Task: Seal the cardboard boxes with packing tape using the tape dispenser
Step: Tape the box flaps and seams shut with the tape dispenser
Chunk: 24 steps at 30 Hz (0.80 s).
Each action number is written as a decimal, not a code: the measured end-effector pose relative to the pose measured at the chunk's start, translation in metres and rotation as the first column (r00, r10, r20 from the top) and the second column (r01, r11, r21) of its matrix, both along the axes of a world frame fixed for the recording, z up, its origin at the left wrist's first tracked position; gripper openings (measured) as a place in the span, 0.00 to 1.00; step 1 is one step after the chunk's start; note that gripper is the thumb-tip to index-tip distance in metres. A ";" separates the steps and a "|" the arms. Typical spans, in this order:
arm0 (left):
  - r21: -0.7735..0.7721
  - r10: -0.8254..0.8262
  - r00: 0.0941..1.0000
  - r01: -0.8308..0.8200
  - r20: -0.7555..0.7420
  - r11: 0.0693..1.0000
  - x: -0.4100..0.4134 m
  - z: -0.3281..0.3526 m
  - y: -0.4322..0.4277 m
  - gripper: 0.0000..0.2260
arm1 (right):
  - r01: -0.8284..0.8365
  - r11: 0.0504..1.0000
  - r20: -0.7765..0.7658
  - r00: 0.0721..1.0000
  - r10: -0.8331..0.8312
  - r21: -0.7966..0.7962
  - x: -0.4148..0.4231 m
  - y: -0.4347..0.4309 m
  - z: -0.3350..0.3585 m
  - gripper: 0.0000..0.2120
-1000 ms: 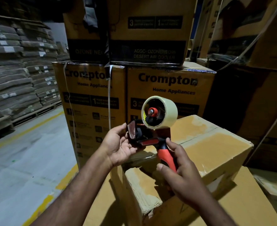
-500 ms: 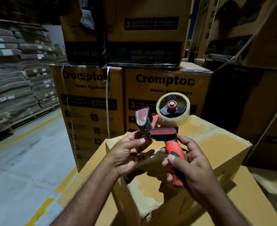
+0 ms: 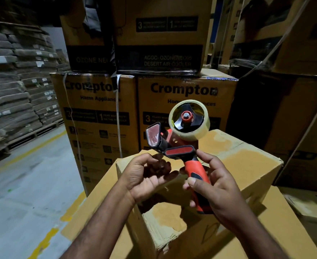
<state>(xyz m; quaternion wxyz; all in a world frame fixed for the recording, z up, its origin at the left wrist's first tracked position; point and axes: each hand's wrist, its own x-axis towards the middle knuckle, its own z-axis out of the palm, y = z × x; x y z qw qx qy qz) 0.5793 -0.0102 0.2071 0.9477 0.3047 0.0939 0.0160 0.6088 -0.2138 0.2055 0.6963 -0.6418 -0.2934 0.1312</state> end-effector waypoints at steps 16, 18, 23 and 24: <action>0.534 -0.617 0.762 0.610 -0.195 0.585 0.004 0.006 0.071 0.26 | -0.103 0.949 0.234 0.956 0.177 -0.298 0.008 -0.029 0.024 0.34; 0.530 -0.574 0.792 0.584 -0.207 0.615 0.007 0.004 0.075 0.25 | -0.094 0.949 0.254 0.951 0.175 -0.301 0.010 -0.026 0.021 0.34; 0.504 -0.519 0.808 0.584 -0.280 0.637 0.013 0.004 0.086 0.24 | -0.045 0.948 0.298 0.944 0.144 -0.315 0.011 -0.014 0.013 0.34; 0.506 -0.535 0.787 0.611 -0.307 0.609 0.014 0.004 0.088 0.22 | -0.041 0.948 0.307 0.941 0.143 -0.316 0.012 -0.013 0.012 0.34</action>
